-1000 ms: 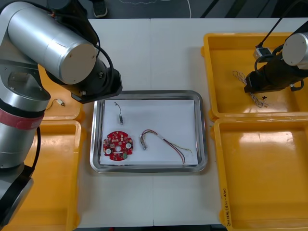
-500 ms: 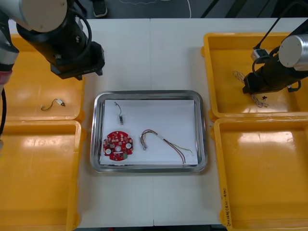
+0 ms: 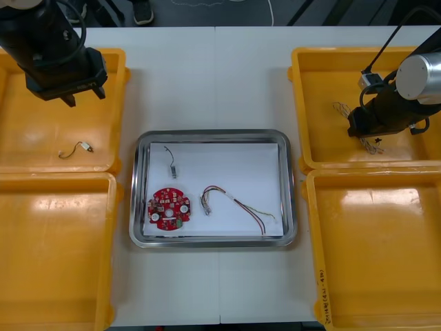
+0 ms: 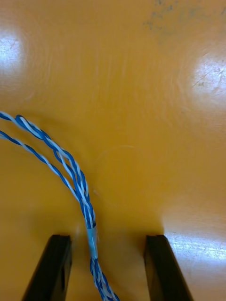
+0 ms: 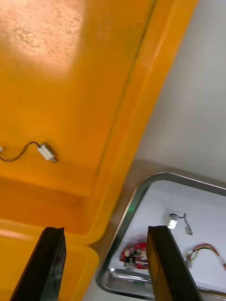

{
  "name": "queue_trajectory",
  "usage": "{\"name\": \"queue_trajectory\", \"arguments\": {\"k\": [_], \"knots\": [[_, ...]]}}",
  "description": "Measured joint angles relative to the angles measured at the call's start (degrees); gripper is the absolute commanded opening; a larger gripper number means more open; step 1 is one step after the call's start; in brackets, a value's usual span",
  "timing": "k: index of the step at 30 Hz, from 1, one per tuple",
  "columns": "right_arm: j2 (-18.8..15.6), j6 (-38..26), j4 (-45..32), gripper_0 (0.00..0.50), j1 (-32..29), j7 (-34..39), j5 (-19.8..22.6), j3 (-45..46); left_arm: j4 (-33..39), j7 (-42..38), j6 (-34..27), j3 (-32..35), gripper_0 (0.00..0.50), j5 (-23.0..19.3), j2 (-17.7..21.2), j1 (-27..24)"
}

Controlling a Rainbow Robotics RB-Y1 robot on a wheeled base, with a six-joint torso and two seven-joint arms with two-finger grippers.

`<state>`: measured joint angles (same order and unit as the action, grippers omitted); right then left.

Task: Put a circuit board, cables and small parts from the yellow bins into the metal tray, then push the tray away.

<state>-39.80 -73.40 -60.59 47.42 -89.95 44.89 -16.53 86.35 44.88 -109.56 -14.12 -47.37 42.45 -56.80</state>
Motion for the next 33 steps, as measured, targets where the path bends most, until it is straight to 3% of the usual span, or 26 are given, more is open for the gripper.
{"name": "queue_trajectory", "arguments": {"k": [1,3,5,9,19,29,33], "knots": [[0.0,0.0,0.0,0.24,0.0,0.0,-0.04,-0.04,-0.84,1.64,0.0,0.0,0.5,-0.04,0.54,0.0],[0.0,0.01,0.0,0.075,0.0,0.0,-0.23,-0.05,-2.48,5.74,0.0,0.0,0.5,-0.06,1.52,0.0],[0.0,0.01,0.0,0.0,0.0,0.0,-0.45,-0.05,-4.12,10.56,0.0,0.0,0.5,-0.15,2.47,0.0],[0.0,0.01,0.0,0.0,0.0,0.0,-0.68,-0.05,-6.47,16.97,-0.02,0.0,0.5,-0.61,3.98,0.07],[-0.01,-0.41,0.0,0.0,0.13,0.0,-0.64,-0.05,-6.89,17.17,3.2,3.92,0.5,-0.45,5.22,4.55],[-0.02,-7.92,-0.85,0.0,0.68,0.0,1.27,1.5,-6.89,17.16,8.68,4.36,0.5,1.54,5.13,8.75],[-0.02,-11.93,-2.67,0.0,0.99,0.11,1.82,3.08,-6.89,17.16,10.01,7.11,0.5,5.33,3.26,10.77]]}}
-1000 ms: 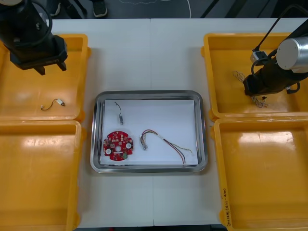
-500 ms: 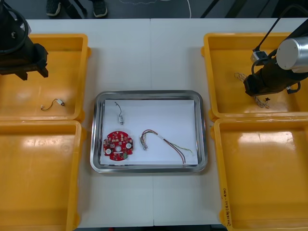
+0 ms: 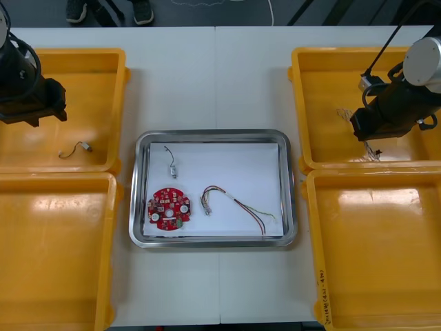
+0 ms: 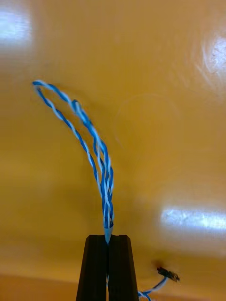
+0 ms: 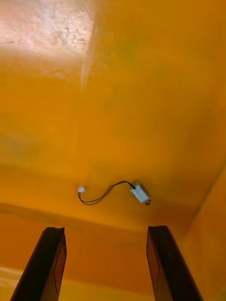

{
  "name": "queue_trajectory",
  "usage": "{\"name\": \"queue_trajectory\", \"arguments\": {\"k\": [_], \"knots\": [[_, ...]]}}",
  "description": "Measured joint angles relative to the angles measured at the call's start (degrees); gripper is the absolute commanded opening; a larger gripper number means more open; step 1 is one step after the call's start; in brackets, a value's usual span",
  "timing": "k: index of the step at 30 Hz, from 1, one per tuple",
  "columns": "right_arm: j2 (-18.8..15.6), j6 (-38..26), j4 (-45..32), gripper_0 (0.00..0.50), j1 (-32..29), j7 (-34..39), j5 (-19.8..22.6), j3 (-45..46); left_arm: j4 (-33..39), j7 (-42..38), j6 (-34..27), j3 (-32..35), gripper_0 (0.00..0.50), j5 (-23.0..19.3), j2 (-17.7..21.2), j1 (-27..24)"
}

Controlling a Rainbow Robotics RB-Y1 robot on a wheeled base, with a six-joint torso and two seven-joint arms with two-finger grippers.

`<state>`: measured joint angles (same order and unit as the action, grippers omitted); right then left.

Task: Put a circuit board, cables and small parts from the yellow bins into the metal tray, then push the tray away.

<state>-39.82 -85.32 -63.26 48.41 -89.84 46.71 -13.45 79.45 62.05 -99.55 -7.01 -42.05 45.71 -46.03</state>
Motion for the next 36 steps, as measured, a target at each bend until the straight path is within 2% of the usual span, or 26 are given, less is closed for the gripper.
{"name": "queue_trajectory", "arguments": {"k": [3,6,9,14,19,24,29,36], "knots": [[0.0,-1.36,-2.25,0.0,0.06,1.21,0.4,0.84,0.0,0.0,0.15,3.8,0.5,2.69,-2.71,1.45],[0.0,-3.05,-5.2,0.0,0.22,6.17,0.8,0.98,0.0,0.0,0.25,5.57,0.5,4.4,-4.81,2.33],[0.0,-4.34,-7.58,0.0,0.45,10.62,1.37,1.0,0.0,-0.01,0.41,5.58,0.5,5.08,-5.71,2.65],[0.0,-7.96,-12.64,0.0,0.63,11.98,2.53,1.05,-0.01,-0.04,0.44,5.58,0.5,6.7,-7.19,2.93],[0.0,-12.11,-16.9,0.0,0.68,19.32,3.61,1.05,-0.01,-0.07,0.49,5.58,0.5,8.92,-8.81,3.23],[0.0,-14.62,-21.36,0.0,0.69,21.43,4.37,1.05,-0.01,-0.13,1.29,5.58,0.5,10.56,-10.37,3.62],[0.01,-15.53,-23.82,0.0,0.72,28.82,5.21,1.05,-0.01,-0.34,2.39,5.58,0.5,11.84,-11.52,4.66],[0.38,-17.9,-26.89,0.0,0.74,30.77,5.21,1.05,-0.01,-0.35,4.25,6.3,0.5,13.95,-13.32,6.17]]}}
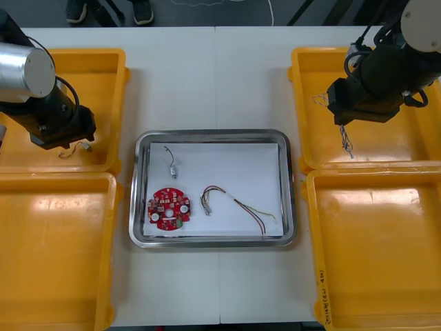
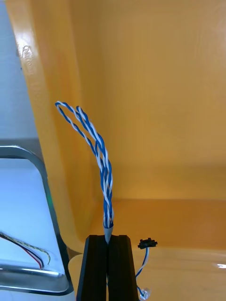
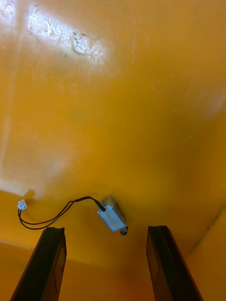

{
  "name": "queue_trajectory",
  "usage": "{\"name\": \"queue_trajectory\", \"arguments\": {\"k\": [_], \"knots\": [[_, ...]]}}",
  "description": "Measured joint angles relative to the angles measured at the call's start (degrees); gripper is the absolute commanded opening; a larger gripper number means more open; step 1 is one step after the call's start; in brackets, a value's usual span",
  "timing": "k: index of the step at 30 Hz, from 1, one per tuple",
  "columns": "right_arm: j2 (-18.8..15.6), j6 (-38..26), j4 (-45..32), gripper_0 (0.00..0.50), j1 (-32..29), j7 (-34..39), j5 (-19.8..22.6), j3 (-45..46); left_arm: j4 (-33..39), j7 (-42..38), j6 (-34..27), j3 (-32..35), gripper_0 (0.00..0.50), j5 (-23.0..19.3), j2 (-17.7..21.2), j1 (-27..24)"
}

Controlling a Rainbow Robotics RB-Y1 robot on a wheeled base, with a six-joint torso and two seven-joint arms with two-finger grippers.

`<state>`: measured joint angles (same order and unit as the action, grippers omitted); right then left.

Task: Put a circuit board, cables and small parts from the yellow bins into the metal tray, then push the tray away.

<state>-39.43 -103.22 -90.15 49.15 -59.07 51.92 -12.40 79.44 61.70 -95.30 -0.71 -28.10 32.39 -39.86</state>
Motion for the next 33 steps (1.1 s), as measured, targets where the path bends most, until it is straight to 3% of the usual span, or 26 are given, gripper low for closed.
{"name": "queue_trajectory", "arguments": {"k": [9,22,27,33], "knots": [[2.73,-1.23,-7.08,0.0,0.01,0.16,0.79,-0.64,0.0,-0.01,1.11,1.14,0.5,1.29,-1.61,0.71],[7.04,-0.64,-12.11,0.0,0.46,0.02,-0.01,-8.78,-2.98,-0.02,4.89,1.14,0.5,1.91,-1.91,0.72],[7.64,0.14,-12.12,0.0,1.38,-3.52,-1.29,-13.58,-5.21,-0.02,6.6,1.14,0.5,1.91,-1.97,0.73],[9.41,2.52,-12.12,0.0,1.52,-13.14,-4.11,-17.0,-5.84,-0.02,8.79,1.49,0.5,2.22,-2.13,0.71]]}}
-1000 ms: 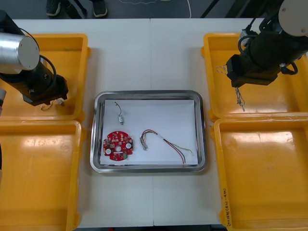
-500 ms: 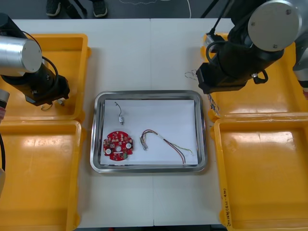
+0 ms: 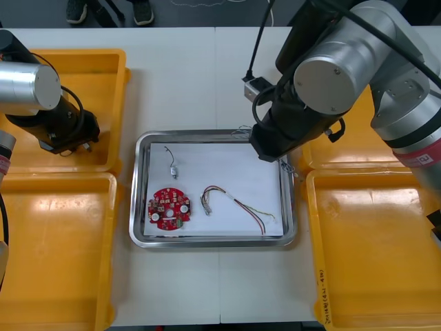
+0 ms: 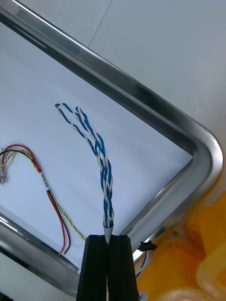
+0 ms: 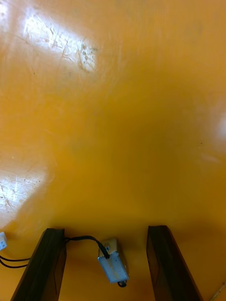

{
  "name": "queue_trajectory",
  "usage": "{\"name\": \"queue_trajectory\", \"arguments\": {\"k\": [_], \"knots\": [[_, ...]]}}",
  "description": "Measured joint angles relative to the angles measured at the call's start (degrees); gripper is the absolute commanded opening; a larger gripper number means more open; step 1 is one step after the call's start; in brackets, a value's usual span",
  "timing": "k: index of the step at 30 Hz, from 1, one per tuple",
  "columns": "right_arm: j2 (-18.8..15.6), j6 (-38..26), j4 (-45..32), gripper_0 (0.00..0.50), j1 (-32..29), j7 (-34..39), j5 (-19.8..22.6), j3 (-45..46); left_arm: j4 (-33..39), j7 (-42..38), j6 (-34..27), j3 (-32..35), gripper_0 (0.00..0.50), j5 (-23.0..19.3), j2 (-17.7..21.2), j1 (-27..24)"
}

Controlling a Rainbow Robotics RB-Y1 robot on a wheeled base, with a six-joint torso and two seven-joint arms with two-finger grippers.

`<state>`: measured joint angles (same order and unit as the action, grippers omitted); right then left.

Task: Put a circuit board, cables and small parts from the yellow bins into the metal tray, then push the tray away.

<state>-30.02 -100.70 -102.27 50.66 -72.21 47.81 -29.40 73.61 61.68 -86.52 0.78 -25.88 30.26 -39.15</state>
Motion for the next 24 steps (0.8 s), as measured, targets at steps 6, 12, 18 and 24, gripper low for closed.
{"name": "queue_trajectory", "arguments": {"k": [6,12,18,24], "knots": [[0.95,5.02,0.0,0.0,0.04,-4.64,-2.54,-4.9,-0.01,0.0,0.2,0.42,0.165,0.34,-0.24,-0.02],[2.56,7.2,0.3,0.0,0.06,-10.18,-4.72,-8.28,-0.04,0.0,0.21,0.5,0.0,0.9,-0.32,-0.03],[3.74,10.25,2.39,0.0,0.09,-15.04,-5.95,-11.09,-0.04,0.0,0.19,0.51,0.0,1.02,-0.35,-0.04],[3.91,13.21,5.83,0.0,0.15,-15.96,-7.19,-14.0,1.21,0.0,-2.01,0.51,0.0,1.96,-0.38,-0.05]]}}
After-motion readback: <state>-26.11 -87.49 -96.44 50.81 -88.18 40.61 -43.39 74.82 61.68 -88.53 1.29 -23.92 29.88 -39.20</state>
